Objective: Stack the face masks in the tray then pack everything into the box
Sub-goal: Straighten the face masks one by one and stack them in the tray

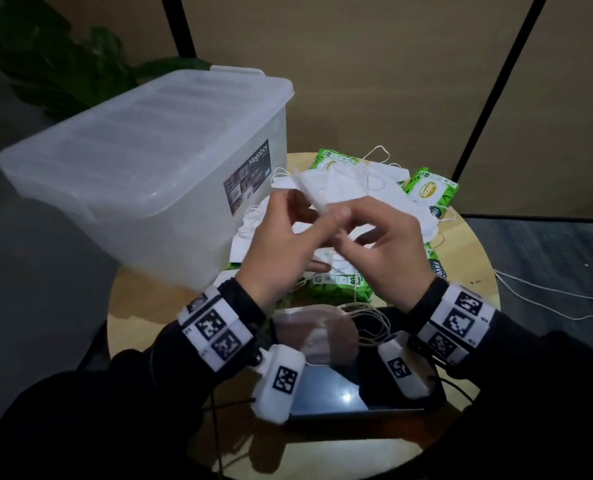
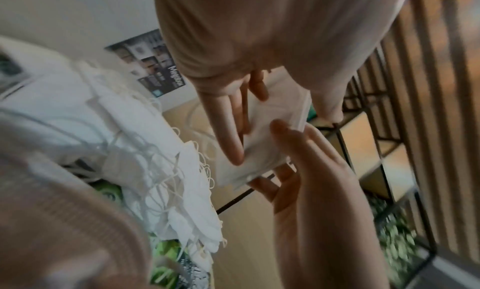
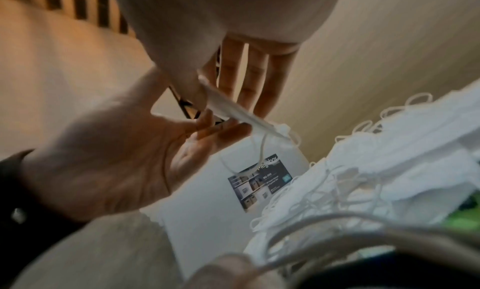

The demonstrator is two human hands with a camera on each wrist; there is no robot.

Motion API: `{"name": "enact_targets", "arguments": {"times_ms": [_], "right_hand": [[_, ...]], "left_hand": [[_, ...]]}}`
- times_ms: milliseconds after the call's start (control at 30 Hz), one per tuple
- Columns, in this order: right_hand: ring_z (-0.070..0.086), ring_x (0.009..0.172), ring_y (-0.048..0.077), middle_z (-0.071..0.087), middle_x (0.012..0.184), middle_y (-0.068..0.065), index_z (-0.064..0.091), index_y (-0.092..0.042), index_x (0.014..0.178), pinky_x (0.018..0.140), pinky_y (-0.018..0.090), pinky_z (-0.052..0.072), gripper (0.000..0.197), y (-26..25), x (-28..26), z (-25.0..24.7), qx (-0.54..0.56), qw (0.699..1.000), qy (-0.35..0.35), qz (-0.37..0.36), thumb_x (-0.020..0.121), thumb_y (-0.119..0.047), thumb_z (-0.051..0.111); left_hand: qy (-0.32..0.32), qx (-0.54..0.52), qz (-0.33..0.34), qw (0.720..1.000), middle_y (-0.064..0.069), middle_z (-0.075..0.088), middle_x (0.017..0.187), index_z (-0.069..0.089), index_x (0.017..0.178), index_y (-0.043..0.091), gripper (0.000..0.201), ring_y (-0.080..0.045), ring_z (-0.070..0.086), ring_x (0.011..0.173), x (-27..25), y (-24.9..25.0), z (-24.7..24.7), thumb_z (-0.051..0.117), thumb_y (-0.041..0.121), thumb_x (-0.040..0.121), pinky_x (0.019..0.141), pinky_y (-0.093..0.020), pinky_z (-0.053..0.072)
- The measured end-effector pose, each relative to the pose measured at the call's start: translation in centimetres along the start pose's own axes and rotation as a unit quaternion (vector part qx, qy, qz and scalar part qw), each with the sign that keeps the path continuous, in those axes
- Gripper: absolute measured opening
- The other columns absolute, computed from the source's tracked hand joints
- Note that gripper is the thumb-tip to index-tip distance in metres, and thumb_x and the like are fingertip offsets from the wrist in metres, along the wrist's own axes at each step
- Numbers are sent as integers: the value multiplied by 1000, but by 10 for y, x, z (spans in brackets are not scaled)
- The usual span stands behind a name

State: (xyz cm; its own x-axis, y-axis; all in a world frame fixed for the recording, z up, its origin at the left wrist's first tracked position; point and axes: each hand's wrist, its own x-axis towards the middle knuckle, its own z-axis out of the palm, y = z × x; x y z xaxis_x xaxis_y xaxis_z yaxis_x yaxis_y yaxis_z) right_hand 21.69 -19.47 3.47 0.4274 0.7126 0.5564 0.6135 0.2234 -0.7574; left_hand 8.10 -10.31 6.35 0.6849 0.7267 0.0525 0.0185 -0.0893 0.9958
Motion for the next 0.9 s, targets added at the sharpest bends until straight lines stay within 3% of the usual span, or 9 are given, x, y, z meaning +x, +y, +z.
{"name": "enact_targets", "arguments": {"times_ms": [100, 200, 300, 400, 500, 567, 700, 833, 900], "right_hand": [[68, 99, 12, 71, 111, -3, 79, -16, 109, 80, 36, 57, 25, 4, 0, -2, -44, 993, -96, -58, 85, -23, 84], [66, 99, 12, 70, 114, -3, 78, -18, 111, 80, 40, 56, 26, 4, -2, -2, 6, 999, -48, -9, 86, -23, 83], [51, 122, 10, 48, 137, -2, 58, -32, 138, 98, 31, 49, 75, 5, 0, -4, -34, 995, 54, 70, 71, -38, 92], [32, 148, 14, 31, 158, -2, 32, -36, 156, 120, 40, 35, 116, 13, 5, -11, 1, 997, -38, 74, 60, -42, 97], [64, 121, 18, 66, 132, 11, 59, -19, 137, 99, 38, 54, 76, 10, 5, -10, 175, 952, -158, 196, 70, -9, 93], [68, 79, 24, 71, 90, 18, 70, -6, 94, 73, 39, 56, 25, 9, 2, -7, 180, 932, -162, 270, 76, -5, 87], [51, 65, 17, 53, 67, 4, 61, -11, 74, 65, 28, 44, 23, 14, 7, -13, 240, 895, -74, 369, 93, -16, 71], [58, 63, 22, 49, 60, 5, 43, -16, 67, 77, 37, 60, 31, 1, 15, -25, 504, 742, -43, 439, 96, -19, 55], [32, 42, 15, 27, 50, -2, 41, -19, 69, 62, 32, 54, 35, 1, 13, -27, 462, 767, -76, 438, 100, -24, 54]], "left_hand": [[-12, -10, -28, 999, -6, 74, 116, 58, 131, 20, 33, -27, 77, 91, 10, 0, -22, 67, 27, 100, 62, -40, 62], [-10, 66, -5, 998, -6, 74, 112, 60, 126, 18, 28, -27, 74, 87, 24, -3, -49, 63, 10, 100, 55, -38, 61], [-63, 116, 26, 991, 3, 75, 94, 64, 113, 19, 27, -17, 71, 80, 30, 1, -65, 71, 2, 93, 53, -35, 60], [-102, 139, 68, 983, 5, 70, 83, 65, 104, 16, 26, -13, 65, 68, 30, 2, -63, 77, -1, 87, 52, -33, 56], [-136, 166, 96, 972, 1, 63, 81, 63, 95, 18, 26, -13, 57, 63, 30, 2, -57, 78, -1, 85, 51, -36, 51], [-140, 185, 94, 968, -3, 62, 84, 62, 98, 16, 24, -14, 57, 64, 32, 1, -60, 77, 1, 87, 52, -39, 52], [-143, 235, 54, 960, 6, 65, 82, 63, 100, 21, 28, -12, 61, 68, 39, -5, -76, 79, 3, 86, 52, -37, 53], [-140, 234, 19, 962, 8, 71, 84, 66, 97, 30, 33, -15, 65, 76, 40, -7, -82, 81, 4, 84, 62, -44, 55], [-137, 218, 12, 966, 9, 70, 84, 64, 97, 29, 34, -12, 65, 75, 41, -5, -80, 81, 3, 83, 63, -44, 55]]}}
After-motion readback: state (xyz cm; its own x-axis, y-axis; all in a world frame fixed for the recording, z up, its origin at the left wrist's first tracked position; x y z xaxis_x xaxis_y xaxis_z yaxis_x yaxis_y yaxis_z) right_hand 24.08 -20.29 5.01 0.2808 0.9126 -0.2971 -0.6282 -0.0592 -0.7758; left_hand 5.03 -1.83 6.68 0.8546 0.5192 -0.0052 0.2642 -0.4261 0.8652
